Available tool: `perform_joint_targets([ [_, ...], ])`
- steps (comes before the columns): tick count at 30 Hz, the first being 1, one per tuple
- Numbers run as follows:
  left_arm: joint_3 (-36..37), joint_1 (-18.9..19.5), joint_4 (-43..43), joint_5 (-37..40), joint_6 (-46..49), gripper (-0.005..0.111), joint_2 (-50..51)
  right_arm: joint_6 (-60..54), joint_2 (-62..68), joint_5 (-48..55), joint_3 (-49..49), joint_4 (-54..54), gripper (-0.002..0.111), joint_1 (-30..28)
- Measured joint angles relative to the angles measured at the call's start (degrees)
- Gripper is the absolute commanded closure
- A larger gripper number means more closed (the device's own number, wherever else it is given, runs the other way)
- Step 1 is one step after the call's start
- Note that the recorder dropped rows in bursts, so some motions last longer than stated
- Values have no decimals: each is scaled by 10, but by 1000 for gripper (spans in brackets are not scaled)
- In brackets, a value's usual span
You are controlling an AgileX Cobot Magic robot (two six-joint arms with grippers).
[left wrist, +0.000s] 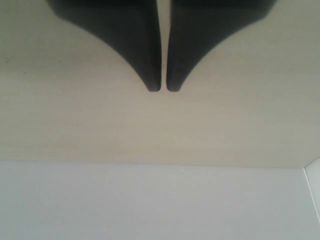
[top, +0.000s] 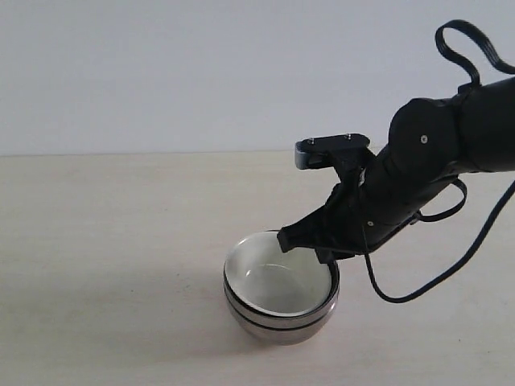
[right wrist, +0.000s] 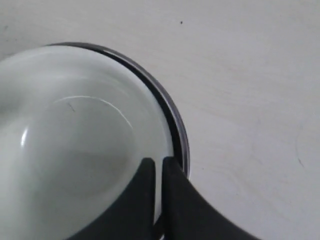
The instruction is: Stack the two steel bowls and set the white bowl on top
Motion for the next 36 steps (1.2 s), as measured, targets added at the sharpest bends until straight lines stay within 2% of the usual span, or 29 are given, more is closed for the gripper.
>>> perform_joint_targets([
  [7,0,0,0,0,0,103,0,0,-50,-33,0,8,108,16],
  [18,0,0,0,0,0,103,0,6,-2,-152,0,30,108,158],
  [36,0,0,0,0,0,103,0,11,47,-183,0,32,108,161],
])
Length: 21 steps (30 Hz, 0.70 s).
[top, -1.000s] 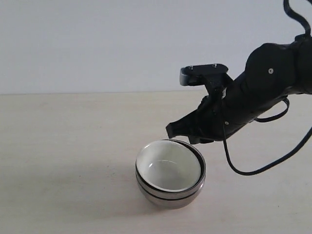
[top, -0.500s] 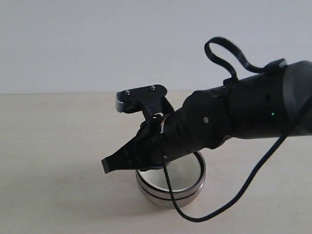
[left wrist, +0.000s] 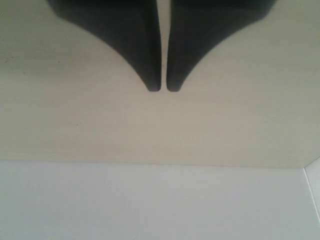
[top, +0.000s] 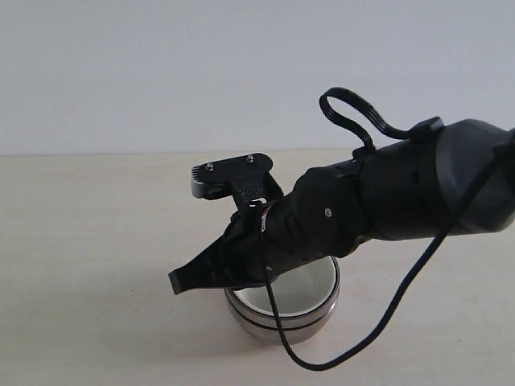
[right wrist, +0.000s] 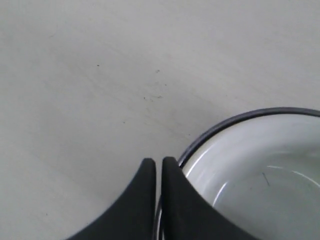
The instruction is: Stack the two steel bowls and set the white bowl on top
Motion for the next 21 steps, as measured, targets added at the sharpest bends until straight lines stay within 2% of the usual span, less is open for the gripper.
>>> perform_joint_targets([
  [5,0,0,0,0,0,103,0,-5,0,-35,0,-4,108,-9],
  [13,0,0,0,0,0,103,0,11,0,-32,0,-6,108,-72],
  [21,0,0,0,0,0,103,0,15,19,-33,0,-6,108,-75],
])
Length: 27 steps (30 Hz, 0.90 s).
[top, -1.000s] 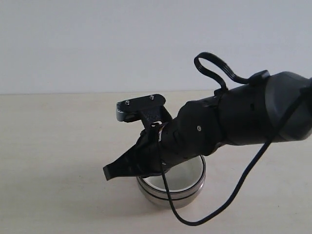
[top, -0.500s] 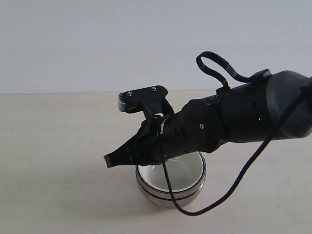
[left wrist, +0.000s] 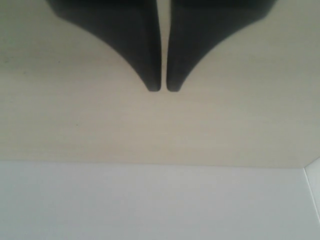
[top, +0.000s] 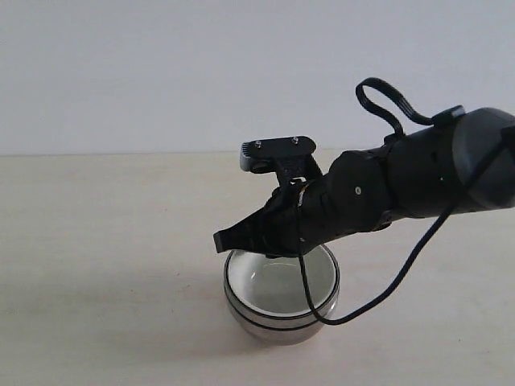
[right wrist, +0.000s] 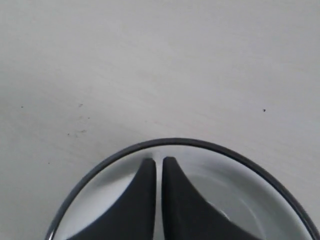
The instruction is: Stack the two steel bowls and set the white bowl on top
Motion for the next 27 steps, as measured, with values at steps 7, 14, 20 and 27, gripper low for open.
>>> perform_joint_targets([
  [7,0,0,0,0,0,103,0,11,21,-13,0,0,108,0],
  [14,0,0,0,0,0,103,0,12,15,-16,0,0,108,0],
  [20,0,0,0,0,0,103,0,2,-19,24,0,1,108,-1],
  [27,0,0,0,0,0,103,0,-28,-54,139,0,-3,108,-1],
])
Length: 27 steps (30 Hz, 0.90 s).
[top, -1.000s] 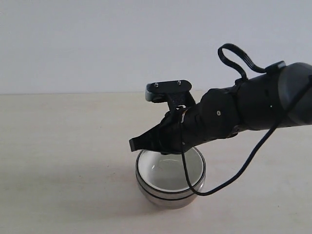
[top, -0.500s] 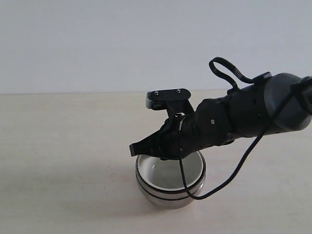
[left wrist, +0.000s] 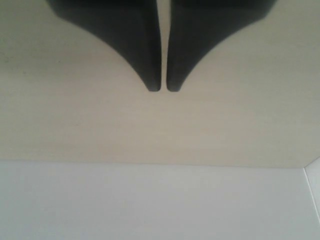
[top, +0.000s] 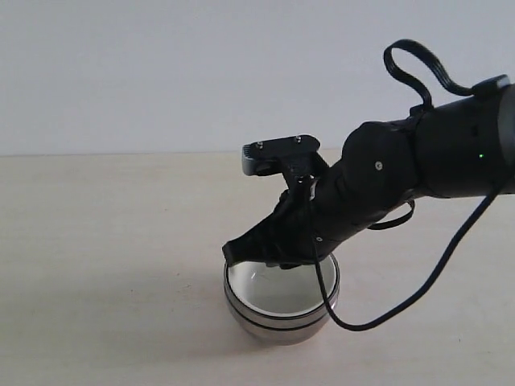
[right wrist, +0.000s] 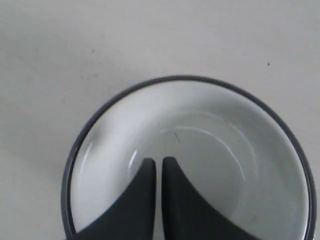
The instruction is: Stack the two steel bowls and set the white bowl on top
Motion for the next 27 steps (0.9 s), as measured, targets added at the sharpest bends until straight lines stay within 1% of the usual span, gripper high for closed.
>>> perform_joint_targets([
  [4,0,0,0,0,0,103,0,-2,4,31,0,-9,108,0],
  [14,0,0,0,0,0,103,0,-4,54,30,0,-13,108,0],
  [27,0,0,0,0,0,103,0,-4,72,10,0,-13,108,0],
])
